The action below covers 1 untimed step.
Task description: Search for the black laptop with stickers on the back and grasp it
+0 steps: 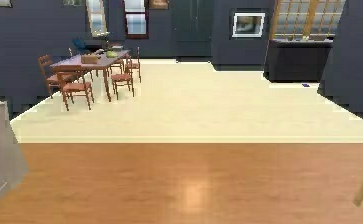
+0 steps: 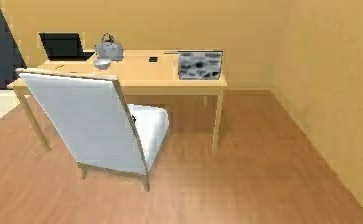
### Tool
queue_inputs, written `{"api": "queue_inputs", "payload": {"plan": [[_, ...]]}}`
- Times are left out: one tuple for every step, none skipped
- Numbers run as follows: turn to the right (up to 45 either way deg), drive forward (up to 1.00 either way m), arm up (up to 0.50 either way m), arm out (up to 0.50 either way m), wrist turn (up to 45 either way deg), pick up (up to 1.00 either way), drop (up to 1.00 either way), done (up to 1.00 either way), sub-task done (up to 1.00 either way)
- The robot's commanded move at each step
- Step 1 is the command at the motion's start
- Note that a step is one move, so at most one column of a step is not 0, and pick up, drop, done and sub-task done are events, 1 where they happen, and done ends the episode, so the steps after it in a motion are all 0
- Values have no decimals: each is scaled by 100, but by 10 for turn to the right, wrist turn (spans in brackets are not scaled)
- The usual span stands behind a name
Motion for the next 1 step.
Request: {"api": "queue_inputs", "payload": {"plan": [[-450,0,0,0,0,0,0,0,0]]}}
